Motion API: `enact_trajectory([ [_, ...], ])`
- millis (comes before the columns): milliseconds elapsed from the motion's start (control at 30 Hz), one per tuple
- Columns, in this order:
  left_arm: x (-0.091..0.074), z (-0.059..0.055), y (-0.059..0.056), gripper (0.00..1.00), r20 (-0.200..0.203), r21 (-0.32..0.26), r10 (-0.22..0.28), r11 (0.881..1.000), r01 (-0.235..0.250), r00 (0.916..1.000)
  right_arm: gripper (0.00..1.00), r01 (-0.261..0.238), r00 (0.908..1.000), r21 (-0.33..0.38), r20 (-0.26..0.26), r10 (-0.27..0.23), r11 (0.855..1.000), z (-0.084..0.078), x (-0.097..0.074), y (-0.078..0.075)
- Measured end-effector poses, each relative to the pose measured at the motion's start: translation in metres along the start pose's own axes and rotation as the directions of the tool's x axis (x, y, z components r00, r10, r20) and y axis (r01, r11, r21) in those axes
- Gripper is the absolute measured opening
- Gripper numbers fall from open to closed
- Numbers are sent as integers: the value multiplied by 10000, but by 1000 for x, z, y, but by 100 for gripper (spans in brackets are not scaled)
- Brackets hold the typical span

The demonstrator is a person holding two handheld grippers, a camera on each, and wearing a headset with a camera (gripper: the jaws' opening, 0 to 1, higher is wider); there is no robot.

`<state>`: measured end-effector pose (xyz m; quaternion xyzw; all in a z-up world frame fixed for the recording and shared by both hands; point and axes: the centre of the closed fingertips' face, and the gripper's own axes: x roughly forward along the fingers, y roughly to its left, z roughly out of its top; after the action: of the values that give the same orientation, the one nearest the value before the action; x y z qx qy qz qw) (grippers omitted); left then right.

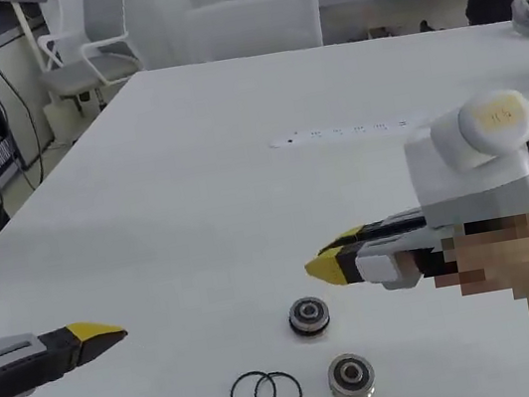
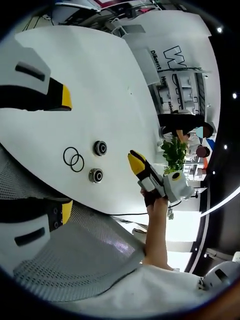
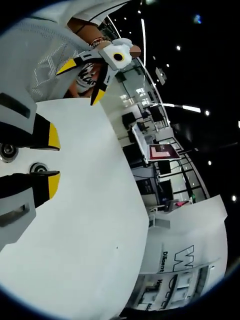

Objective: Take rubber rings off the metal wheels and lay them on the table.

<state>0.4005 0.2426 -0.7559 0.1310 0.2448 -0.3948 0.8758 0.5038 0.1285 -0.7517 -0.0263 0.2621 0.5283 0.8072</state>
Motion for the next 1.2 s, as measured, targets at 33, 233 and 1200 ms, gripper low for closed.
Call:
enact_trajectory([
  [33, 0, 3, 2, 68, 26, 52, 20, 10000, -20, 10000, 16, -8, 9999, -7, 102, 8, 10000, 3, -3, 0],
  [233, -1, 20, 8, 68, 304, 297, -74, 9995, 65, 9995, 24, -100, 9983, 56, 569, 97, 9999, 10, -17, 0],
  [1200, 59, 124, 35, 61, 1006, 2886, -1026, 9549, 697, 9896, 25, 748, 9958, 975, 445, -794, 9924, -31, -30, -44],
])
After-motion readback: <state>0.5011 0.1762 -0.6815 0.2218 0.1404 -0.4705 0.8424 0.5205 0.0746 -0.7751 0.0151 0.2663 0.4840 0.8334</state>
